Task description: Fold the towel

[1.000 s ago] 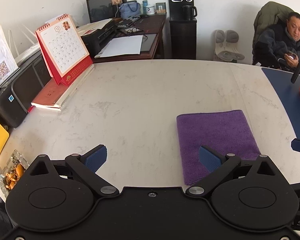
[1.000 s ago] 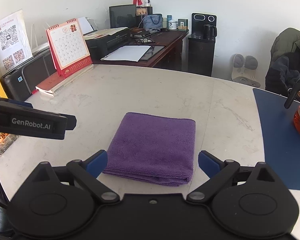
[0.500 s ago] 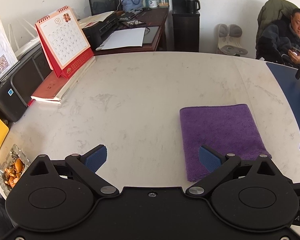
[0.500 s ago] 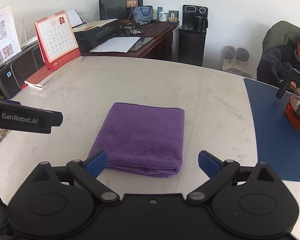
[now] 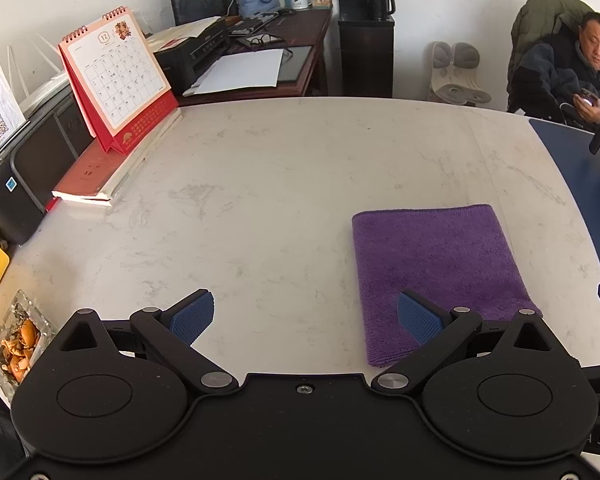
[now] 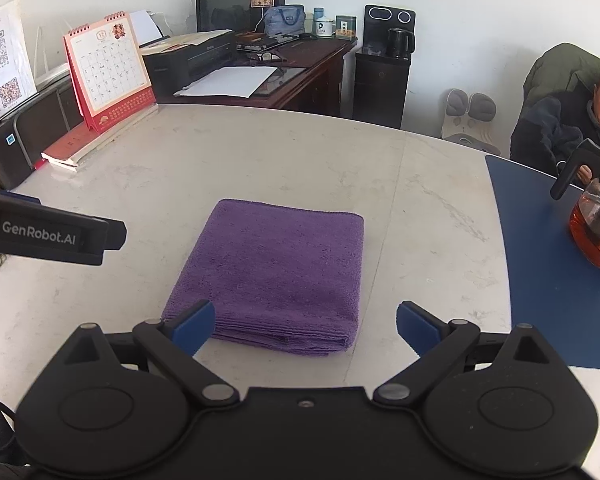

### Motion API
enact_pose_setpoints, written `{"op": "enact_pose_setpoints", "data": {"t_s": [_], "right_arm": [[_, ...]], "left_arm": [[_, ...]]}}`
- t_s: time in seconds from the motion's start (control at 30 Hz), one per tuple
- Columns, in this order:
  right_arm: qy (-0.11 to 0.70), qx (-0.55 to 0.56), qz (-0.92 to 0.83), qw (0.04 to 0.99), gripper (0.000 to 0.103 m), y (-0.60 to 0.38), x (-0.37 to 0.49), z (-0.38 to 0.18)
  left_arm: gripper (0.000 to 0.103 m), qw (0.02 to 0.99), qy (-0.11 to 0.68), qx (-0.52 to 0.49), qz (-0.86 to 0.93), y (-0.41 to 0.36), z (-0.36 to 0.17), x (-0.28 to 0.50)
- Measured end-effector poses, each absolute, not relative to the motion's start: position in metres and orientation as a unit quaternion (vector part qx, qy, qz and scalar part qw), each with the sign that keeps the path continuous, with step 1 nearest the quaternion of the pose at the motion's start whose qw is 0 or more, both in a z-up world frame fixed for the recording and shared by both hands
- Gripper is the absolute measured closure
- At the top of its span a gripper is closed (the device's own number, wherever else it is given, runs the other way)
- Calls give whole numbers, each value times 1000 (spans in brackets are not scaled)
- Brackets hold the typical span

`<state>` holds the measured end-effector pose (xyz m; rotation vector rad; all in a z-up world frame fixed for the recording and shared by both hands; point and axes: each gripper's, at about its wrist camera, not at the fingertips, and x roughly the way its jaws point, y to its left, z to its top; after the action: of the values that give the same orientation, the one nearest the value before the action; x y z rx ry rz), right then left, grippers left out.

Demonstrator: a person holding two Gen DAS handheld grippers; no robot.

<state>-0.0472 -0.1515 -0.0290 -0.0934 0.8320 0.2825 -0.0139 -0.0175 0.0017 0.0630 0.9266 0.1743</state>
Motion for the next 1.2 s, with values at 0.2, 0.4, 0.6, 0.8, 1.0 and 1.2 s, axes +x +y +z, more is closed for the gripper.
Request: {"op": "enact_pose_setpoints", "data": {"t_s": [0.2, 0.4, 0.6, 0.8, 1.0, 1.2], "right_arm": [[407, -45, 131, 903, 6, -152, -46, -32], [409, -46, 129, 902, 6, -151, -45, -33], [411, -48, 129, 901, 6, -149, -46, -35], [413, -50, 128, 900, 6, -148, -46, -37], [415, -52, 128, 899, 6, -146, -46, -39], [417, -54, 127, 898, 6, -145, -47, -41]], "left_arm": [[3, 888, 452, 30, 80, -20, -2, -12], [3, 885, 457, 30, 77, -21, -5, -10], [3, 883, 463, 28, 76, -22, -6, -10], [3, 881, 466, 27, 76, -21, -8, -9], [3, 879, 469, 28, 76, -21, -9, -9], [3, 878, 472, 28, 77, -20, -10, -8]]}}
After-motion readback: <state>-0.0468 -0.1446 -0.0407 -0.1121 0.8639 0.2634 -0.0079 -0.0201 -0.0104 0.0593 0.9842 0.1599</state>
